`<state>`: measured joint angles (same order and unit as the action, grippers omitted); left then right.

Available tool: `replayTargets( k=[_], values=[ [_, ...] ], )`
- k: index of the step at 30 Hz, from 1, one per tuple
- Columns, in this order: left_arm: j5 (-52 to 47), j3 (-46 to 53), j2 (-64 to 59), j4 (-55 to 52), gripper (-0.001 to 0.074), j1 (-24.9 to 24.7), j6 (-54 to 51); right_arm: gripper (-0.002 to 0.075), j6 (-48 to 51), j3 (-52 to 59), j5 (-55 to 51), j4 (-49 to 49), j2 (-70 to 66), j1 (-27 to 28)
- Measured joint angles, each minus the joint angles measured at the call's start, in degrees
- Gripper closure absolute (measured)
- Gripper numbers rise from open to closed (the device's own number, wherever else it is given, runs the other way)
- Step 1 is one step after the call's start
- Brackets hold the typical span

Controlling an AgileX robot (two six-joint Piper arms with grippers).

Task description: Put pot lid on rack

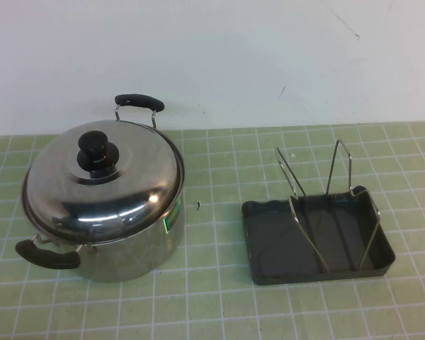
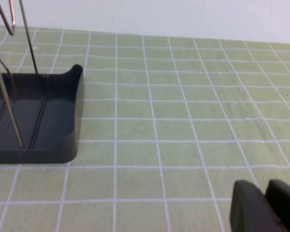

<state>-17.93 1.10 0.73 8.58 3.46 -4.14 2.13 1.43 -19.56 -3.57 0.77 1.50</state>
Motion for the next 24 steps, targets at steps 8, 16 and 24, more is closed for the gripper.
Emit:
replayTargets(
  k=[8, 16, 24],
  values=[
    [0.0, 0.0, 0.0, 1.3, 0.0738, 0.0, 0.0, 0.0655, 0.0, 0.0, -0.1, 0.0, 0.0, 0.0],
    [2.5, 0.1, 0.0, 21.5, 0.0738, 0.0, 5.8, 0.0655, 0.0, 0.0, -0.1, 0.0, 0.0, 0.0],
    [6.4, 0.1, 0.0, 54.0, 0.0738, 0.0, 11.9, 0.0655, 0.0, 0.0, -0.1, 0.0, 0.0, 0.0]
  ],
)
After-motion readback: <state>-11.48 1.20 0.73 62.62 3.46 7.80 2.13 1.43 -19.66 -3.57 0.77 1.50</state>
